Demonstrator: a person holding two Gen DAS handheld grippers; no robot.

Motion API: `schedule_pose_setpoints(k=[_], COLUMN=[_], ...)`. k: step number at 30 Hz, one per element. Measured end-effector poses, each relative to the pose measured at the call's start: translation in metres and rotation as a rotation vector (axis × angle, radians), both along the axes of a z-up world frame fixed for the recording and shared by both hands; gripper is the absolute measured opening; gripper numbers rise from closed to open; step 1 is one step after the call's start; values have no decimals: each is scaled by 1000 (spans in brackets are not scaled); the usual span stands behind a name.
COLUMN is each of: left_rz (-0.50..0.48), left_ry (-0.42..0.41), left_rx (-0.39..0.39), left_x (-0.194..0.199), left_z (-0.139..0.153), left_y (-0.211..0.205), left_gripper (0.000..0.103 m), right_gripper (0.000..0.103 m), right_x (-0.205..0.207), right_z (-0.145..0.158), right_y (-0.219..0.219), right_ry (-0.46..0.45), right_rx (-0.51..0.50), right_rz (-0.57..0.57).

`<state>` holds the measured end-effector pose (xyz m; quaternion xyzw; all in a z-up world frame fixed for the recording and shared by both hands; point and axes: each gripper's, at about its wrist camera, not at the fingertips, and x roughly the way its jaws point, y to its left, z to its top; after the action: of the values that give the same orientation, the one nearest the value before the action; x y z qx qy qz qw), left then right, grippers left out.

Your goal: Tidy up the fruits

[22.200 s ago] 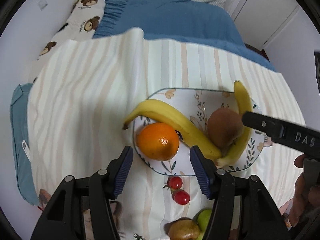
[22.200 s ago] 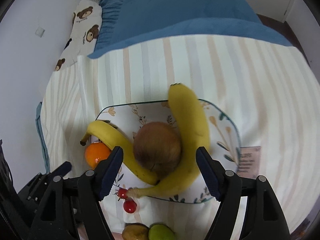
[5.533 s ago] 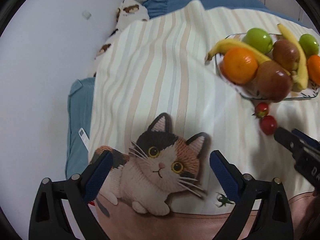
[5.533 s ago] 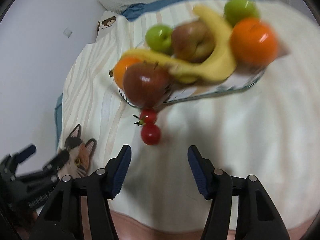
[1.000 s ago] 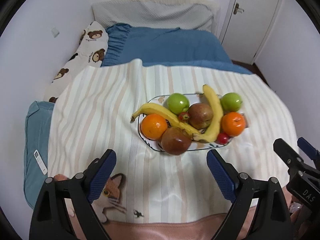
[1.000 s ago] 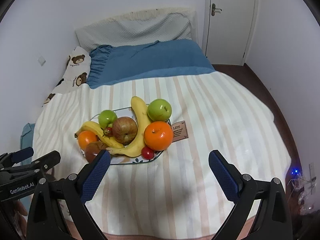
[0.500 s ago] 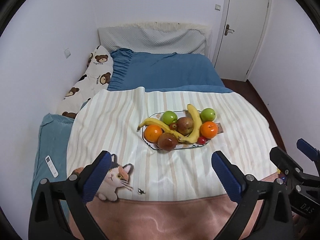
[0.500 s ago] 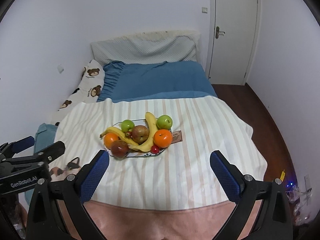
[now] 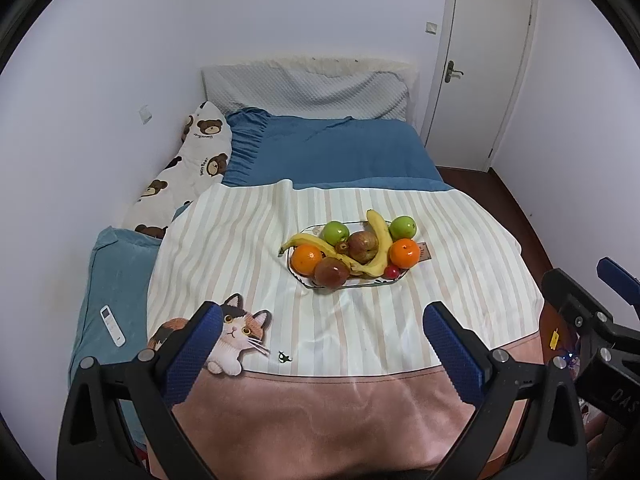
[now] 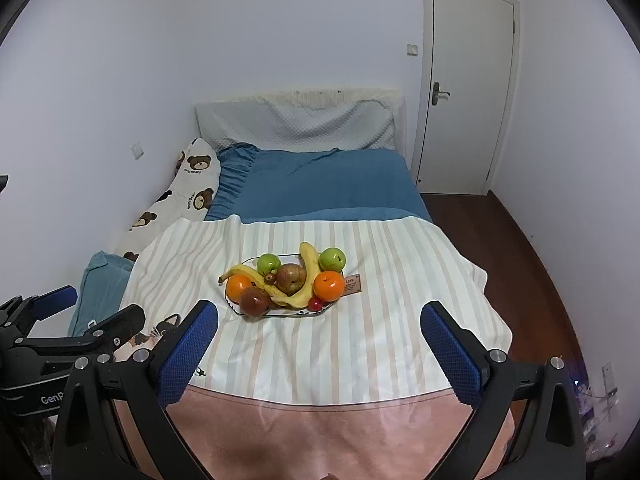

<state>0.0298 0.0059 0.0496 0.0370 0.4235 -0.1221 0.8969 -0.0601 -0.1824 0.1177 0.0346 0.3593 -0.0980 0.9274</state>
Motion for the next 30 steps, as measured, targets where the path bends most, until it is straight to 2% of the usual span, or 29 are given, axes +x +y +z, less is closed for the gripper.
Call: schedule_pose_setpoints(k=[6,11,22,30], left_rz=[22,33,67,80], left_ry=[-25,-36,-33,-2], left_rx=[-4,16,60,63], left_x=[-2,8,53,80], left_z=[5,-2,-32,-53], left_y=[6,2,-12,-19], left_gripper=[102,102,102,102], right_gripper=[103,103,103,103], right_x=[-5,2,49,87], right_z=[5,0,-39,-68], right_y=[-4,-8,-23,-38], right_ry=[-6,-8,12,29], right_rx=[-6,-9,-35,-29], right_rz=[-14,-24,-24,-48])
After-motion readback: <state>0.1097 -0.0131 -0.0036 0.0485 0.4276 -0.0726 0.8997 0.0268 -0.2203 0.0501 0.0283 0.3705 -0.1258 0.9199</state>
